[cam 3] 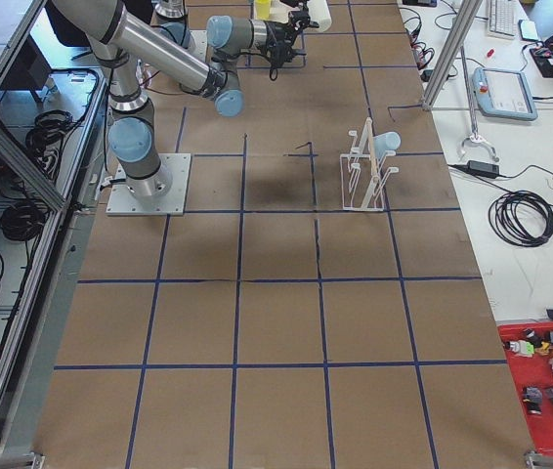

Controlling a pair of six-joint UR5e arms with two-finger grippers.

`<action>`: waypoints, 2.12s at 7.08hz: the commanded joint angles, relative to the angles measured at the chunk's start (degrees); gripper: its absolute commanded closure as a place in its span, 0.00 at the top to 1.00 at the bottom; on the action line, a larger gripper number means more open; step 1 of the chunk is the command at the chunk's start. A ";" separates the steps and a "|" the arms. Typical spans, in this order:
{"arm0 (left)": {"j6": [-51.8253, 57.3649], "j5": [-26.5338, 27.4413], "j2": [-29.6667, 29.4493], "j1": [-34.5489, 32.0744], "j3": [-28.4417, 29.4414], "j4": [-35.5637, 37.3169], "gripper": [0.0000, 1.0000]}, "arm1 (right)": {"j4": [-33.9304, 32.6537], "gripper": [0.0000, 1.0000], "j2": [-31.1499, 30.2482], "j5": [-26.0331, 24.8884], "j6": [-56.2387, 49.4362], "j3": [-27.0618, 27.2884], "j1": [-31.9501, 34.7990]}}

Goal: Transfer IKEA cup to right arm and place on rack

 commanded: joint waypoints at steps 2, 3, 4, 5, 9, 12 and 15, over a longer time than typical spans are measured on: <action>-1.24 0.51 0.15 -2.22 0.02 0.12 0.06 | 5.16 0.96 -1.68 -0.09 4.32 -0.28 3.50; -1.24 0.51 0.15 -2.22 0.02 0.12 0.07 | 5.52 0.96 -1.77 -0.27 5.48 -1.15 4.46; -1.24 0.51 0.06 -2.22 0.02 0.12 0.07 | 9.18 0.96 -1.77 -0.96 8.72 -3.25 5.52; -1.24 0.51 0.15 -2.22 0.02 0.12 0.07 | 9.65 0.96 -1.43 -1.49 9.62 -4.40 6.66; -1.24 0.51 0.15 -2.22 0.02 0.12 0.08 | 9.74 0.96 1.29 -1.76 13.64 -6.50 7.02; -1.24 0.51 0.24 -2.22 0.02 0.12 0.08 | 9.66 0.96 4.98 -1.76 13.93 -9.59 7.80; -1.24 0.51 0.41 -2.22 0.02 0.12 0.08 | 9.66 0.96 8.06 -1.76 14.46 -12.75 8.08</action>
